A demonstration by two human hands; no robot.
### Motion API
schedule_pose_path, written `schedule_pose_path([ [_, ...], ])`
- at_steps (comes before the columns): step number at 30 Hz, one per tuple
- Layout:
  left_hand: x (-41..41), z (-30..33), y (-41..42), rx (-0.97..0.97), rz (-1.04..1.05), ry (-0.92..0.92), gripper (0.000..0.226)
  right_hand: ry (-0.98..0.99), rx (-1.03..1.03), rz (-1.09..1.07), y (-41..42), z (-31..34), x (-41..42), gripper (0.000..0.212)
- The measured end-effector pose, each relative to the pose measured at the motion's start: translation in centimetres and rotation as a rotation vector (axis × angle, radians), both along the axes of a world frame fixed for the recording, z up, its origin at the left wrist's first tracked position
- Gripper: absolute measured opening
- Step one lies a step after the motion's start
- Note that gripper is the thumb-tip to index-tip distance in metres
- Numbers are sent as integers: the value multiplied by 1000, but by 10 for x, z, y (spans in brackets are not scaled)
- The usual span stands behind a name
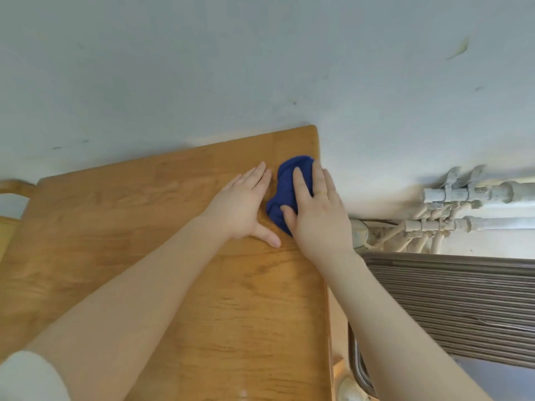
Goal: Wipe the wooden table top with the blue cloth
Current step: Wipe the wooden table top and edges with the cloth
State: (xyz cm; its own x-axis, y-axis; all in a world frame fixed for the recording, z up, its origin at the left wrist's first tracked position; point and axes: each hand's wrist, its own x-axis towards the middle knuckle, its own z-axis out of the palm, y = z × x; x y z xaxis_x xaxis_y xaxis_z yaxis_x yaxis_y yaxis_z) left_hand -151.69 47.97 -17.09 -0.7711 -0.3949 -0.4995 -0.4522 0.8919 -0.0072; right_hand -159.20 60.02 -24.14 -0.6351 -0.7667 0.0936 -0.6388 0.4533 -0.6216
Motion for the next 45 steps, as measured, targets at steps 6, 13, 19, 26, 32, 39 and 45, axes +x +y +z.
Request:
schedule_pose_path([
  [6,-3,-6,-7,92,22,45,138,-125,3,12,-47,-1,-53,64],
  [13,1,-9,-9,134,37,55,139,-166,-5,-29,-45,0,-49,64],
  [19,-2,-9,-11,116,29,35,139,-381,-34,-51,-59,2,-74,67],
  [26,-1,-6,-6,106,42,11,137,-447,-80,-28,-14,4,-33,69],
  [32,-1,-3,-6,59,18,21,132,-364,-19,52,33,6,5,66],
  [39,0,0,3,-173,-47,-13,132,-424,-59,-11,32,8,15,63],
  [45,42,1,45,-191,31,253,96,-443,-14,18,117,12,98,62],
])
